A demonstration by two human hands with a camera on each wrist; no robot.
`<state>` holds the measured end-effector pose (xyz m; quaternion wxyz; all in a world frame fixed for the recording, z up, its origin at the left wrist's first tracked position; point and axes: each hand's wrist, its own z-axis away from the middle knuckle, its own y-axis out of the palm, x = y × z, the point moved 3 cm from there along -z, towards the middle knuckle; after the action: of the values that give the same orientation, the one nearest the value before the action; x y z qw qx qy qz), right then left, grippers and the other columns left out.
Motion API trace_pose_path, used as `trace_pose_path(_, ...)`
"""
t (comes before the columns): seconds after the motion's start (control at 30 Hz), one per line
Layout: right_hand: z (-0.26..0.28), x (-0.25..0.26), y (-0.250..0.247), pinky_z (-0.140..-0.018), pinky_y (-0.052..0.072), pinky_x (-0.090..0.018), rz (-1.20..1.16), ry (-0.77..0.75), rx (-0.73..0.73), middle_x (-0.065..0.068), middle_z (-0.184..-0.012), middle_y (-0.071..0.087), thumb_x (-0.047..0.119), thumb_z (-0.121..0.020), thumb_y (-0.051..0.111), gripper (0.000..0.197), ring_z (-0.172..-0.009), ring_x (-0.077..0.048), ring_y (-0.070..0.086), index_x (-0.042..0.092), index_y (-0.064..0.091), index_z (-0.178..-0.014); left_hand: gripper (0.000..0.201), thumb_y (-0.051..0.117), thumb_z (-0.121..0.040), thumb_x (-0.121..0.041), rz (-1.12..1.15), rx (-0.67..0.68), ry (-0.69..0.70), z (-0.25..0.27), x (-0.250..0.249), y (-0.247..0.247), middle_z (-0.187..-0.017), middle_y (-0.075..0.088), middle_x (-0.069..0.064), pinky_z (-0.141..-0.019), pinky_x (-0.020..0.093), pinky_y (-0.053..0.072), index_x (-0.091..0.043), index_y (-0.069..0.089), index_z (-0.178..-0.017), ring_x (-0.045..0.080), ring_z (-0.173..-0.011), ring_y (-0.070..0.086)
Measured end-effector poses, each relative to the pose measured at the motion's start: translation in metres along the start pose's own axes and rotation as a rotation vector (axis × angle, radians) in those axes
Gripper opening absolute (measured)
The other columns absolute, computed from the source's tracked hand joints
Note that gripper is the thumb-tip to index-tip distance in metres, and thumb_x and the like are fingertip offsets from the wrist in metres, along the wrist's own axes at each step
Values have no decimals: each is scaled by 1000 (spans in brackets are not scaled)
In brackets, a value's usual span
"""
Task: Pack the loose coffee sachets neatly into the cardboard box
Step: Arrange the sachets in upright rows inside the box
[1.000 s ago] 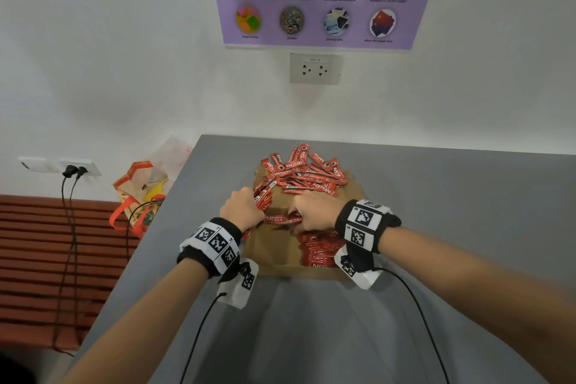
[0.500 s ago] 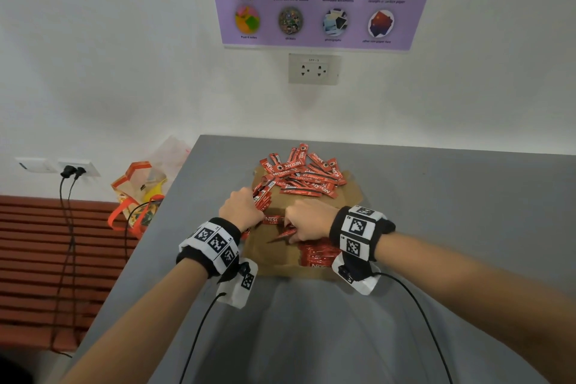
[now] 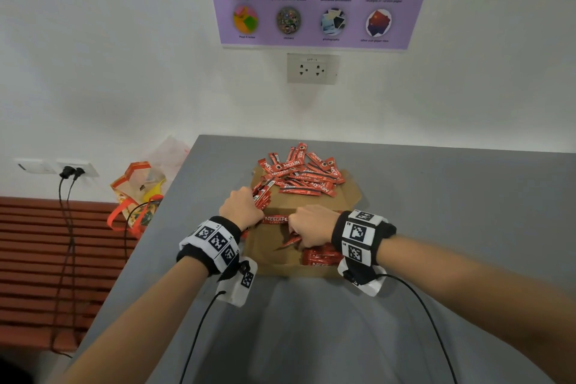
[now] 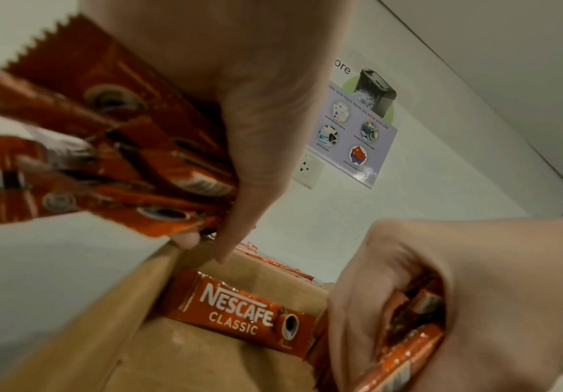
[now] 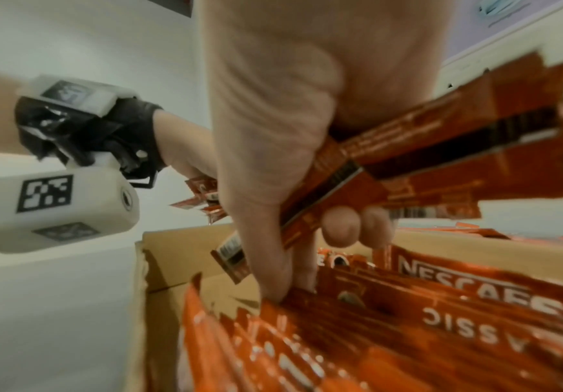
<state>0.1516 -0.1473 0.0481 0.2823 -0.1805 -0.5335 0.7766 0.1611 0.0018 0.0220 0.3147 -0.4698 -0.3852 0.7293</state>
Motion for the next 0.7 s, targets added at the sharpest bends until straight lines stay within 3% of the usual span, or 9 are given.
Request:
trace_pose_path(0.13,2,-1,0,-62,36,-30,-13,17,-6,-10,-88,57,24,-83,68,26,-72,-22,46,5,61,-99,34,69,-80,-21,-14,-6,-1,1,0,1,-105,61,11,-82,40,54,-9,52,-106,28,-94,62)
trace_pose_path(0.23,3,1,-1,-60,36,-30,-20,12,-17,-5,-79,50,28,-84,66,24,-70,-23,47,6,59,-92,36,68,-81,-22,-30,-9,10,0,-2,2,-107,61,12,-83,39,53,-9,51,-110,28,-96,62)
trace_pose_path(0.4,5,-4,1,-60,44,-31,-62,18,-22,-5,-77,56,29,-86,64,26,-67,-23,53,3,62,-91,32,67,-81,-20,-30,-2,18,2,-2,0,-104,61,12,-83,40,54,-8,52,-107,28,-93,62)
trace_pose_path(0.5,10,-22,-14,-61,51,-31,-367,61,-230,-7,-81,66,21,-91,57,19,-66,-20,61,5,68,-95,22,65,-81,-15,26,-69,68,5,-4,-10,-95,64,10,-75,40,56,-9,55,-99,26,-81,64)
trace_pose_path(0.6,19,-54,-32,-54,42,-11,-617,232,-497,6,-76,58,13,-90,58,14,-61,-6,51,5,63,-100,14,63,-82,-12,141,-259,203,15,-16,-30,-81,64,6,-59,34,55,-9,55,-93,21,-65,61)
trace_pose_path(0.7,26,-78,-33,-51,40,-9,-683,322,-539,1,-74,60,17,-89,61,15,-61,-12,55,4,65,-96,12,65,-84,-16,278,-336,372,33,-39,-46,-70,59,-3,-49,16,41,-12,53,-85,8,-55,54)
